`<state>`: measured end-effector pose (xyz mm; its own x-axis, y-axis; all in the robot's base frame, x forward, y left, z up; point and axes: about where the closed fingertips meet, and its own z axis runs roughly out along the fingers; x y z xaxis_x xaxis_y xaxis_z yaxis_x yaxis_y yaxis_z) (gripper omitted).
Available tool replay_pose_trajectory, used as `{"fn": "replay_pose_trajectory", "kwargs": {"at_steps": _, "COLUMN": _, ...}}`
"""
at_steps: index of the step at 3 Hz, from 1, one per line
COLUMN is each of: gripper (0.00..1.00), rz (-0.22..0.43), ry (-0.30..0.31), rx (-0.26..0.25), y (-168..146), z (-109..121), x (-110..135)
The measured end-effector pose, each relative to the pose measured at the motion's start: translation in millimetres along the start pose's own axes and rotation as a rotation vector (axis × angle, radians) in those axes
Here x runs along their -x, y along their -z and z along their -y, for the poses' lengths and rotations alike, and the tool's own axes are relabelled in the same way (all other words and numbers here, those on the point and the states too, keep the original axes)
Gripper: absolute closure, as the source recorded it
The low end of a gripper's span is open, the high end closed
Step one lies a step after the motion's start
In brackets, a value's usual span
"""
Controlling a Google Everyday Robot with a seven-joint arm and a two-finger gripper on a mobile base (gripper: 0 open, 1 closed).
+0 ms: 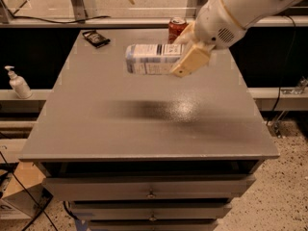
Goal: Pick blue plastic bottle
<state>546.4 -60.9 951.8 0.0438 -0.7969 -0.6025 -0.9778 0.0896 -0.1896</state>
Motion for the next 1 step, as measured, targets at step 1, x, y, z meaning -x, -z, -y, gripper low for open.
{"fn": "replay_pose_trajectory", "kwargs": {"at_steps": 1, "gripper": 1.00, "rz": 0.043, "ry": 0.092, "rx": -0.066, "y": 56.5, "z": 20.5, "x": 32.6}}
